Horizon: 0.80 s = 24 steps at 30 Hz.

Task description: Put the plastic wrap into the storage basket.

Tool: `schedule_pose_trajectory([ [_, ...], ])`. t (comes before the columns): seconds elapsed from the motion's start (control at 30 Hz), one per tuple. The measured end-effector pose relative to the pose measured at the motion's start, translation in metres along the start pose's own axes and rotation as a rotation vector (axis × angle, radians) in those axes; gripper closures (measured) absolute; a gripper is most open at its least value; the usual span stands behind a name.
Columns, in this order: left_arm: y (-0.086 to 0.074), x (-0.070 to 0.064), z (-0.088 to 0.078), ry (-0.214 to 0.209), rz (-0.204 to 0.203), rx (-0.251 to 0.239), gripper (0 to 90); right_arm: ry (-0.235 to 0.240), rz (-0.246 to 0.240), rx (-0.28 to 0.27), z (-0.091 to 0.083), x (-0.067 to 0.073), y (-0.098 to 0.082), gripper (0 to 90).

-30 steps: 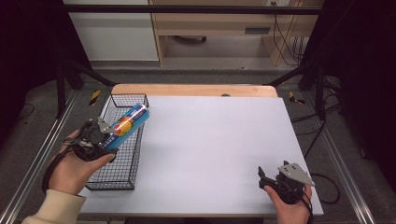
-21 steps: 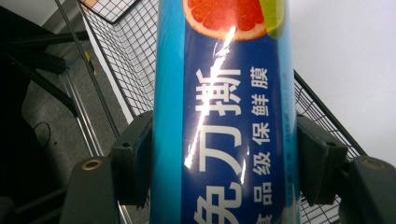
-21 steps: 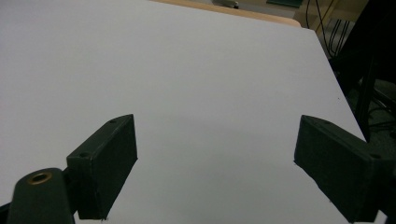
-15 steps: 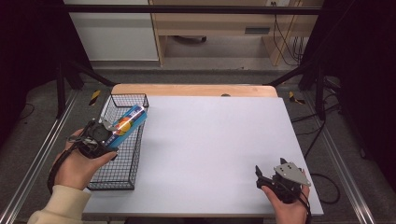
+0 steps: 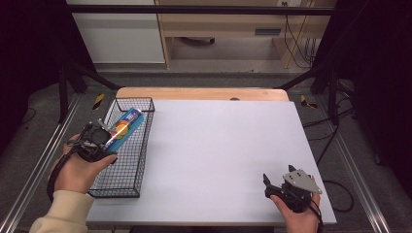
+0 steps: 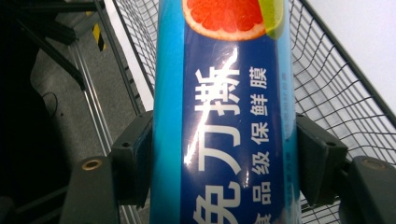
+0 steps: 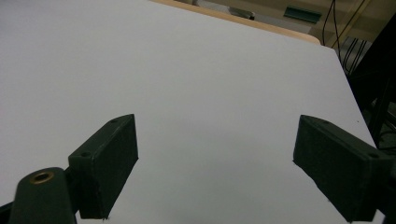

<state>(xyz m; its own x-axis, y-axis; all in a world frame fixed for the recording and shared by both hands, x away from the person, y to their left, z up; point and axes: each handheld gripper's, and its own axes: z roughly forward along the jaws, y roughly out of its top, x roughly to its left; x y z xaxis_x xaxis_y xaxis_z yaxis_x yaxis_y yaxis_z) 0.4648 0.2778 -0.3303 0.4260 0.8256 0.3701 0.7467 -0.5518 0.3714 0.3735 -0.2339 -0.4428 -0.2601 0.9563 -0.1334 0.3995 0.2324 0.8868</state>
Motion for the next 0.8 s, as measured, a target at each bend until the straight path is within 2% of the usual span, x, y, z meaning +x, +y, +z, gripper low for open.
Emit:
schedule_pose_trajectory([
  [0.17,0.001,0.002,0.004,0.003,-0.015,0.022,32.1,0.001,0.011,0.007,0.001,-0.002,-0.001,14.0],
  [0.27,0.002,0.001,0.007,0.025,0.006,0.057,32.1,-0.002,0.015,0.003,0.000,-0.003,-0.001,14.0],
  [0.5,0.003,0.003,0.009,0.035,0.000,0.080,32.1,-0.004,0.014,0.001,-0.001,-0.003,-0.001,14.0],
  [0.63,0.005,0.002,0.011,0.061,0.013,0.100,32.1,-0.008,0.021,-0.001,-0.001,-0.004,-0.001,14.1],
  [0.8,0.008,-0.003,0.013,0.070,0.032,0.117,32.1,-0.009,0.027,-0.002,-0.002,-0.005,-0.001,14.1],
])
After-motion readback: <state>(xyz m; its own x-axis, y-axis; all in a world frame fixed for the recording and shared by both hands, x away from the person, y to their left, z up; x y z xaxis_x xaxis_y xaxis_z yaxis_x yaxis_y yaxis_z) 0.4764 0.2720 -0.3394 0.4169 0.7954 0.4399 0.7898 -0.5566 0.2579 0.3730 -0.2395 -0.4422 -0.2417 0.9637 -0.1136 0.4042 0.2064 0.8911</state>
